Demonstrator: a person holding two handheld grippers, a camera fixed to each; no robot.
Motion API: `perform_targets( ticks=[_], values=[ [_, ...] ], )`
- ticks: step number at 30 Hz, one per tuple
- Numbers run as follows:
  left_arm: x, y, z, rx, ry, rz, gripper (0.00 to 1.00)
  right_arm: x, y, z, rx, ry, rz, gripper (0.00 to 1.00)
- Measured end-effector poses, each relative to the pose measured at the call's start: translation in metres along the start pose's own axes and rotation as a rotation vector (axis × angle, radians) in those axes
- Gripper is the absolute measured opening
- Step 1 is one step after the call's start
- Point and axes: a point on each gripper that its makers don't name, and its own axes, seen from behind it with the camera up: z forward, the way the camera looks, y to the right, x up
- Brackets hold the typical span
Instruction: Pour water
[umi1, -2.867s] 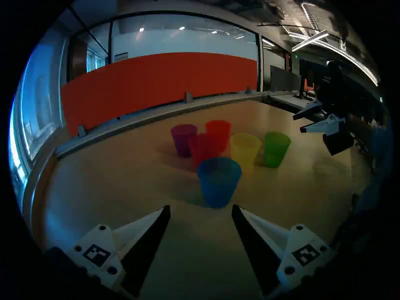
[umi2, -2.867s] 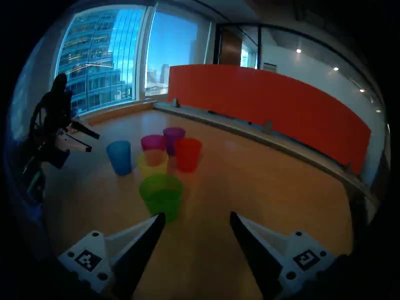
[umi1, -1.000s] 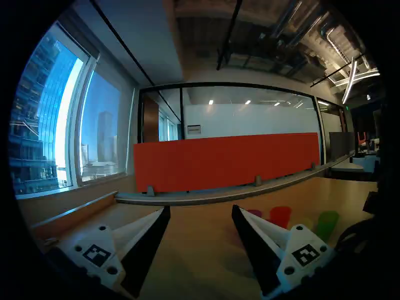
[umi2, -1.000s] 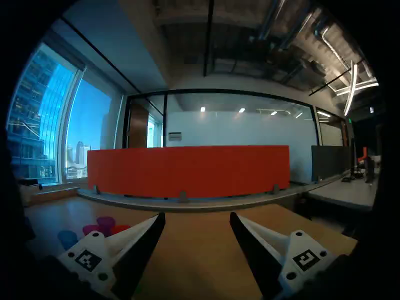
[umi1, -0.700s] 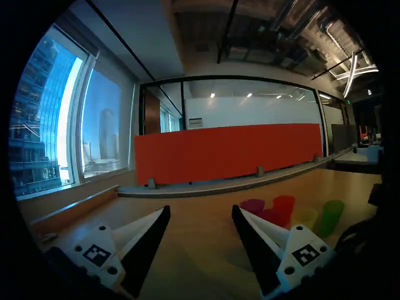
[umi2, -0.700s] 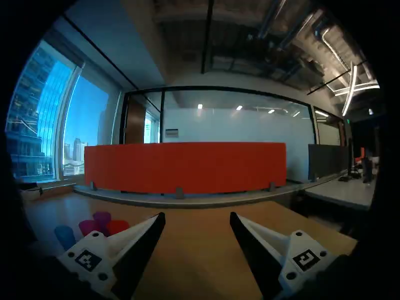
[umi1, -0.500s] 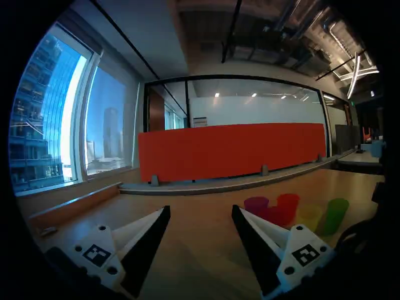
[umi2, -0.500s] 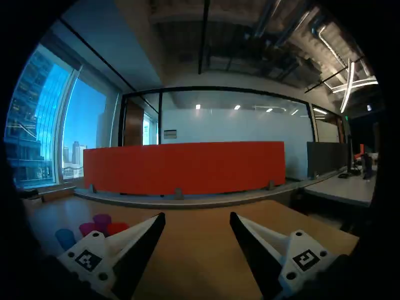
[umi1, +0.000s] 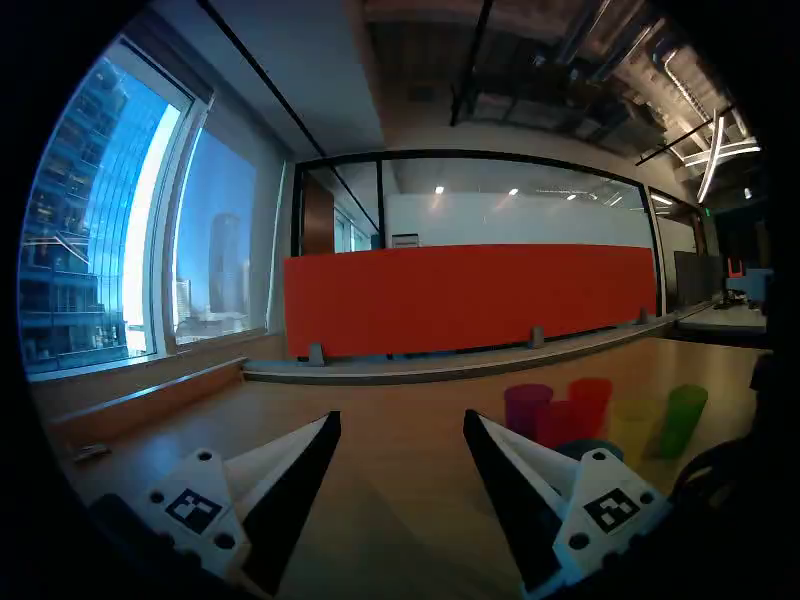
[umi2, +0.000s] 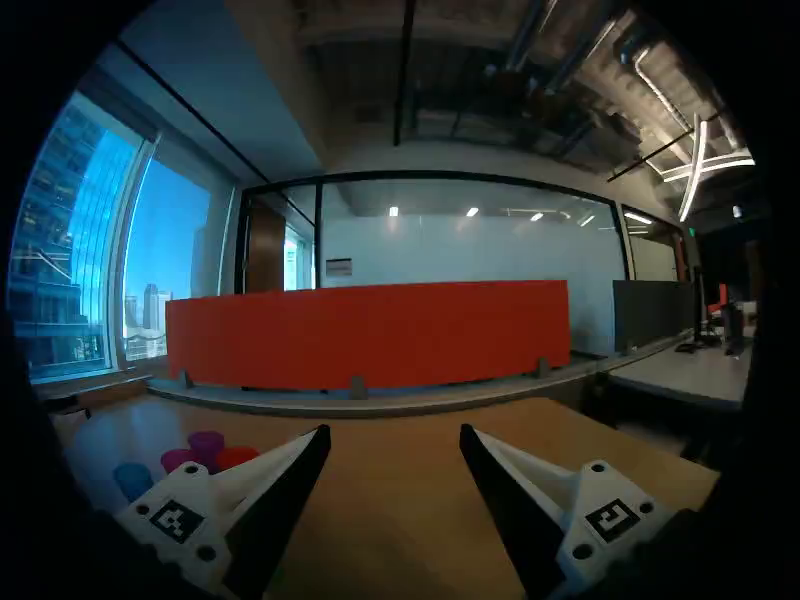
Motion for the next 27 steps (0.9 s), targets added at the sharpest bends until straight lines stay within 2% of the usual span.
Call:
perform_targets(
  ticks=[5,11,27],
  values=[
    [-0.005,-0.008,0.002,0.002,-0.006,-0.001,0.91,0.001,-0.002,0.000,0.000,-0.001,-0.010,1.00],
    [-0.010,-0.014,0.003,-0.001,-0.018,-0.032,0.91,0.002,-0.003,0.001,-0.003,-0.003,-0.008,1.00],
    [-0.016,-0.016,0.003,-0.012,-0.035,-0.050,0.91,0.009,-0.016,0.005,0.019,0.003,0.004,1.00]
  ],
)
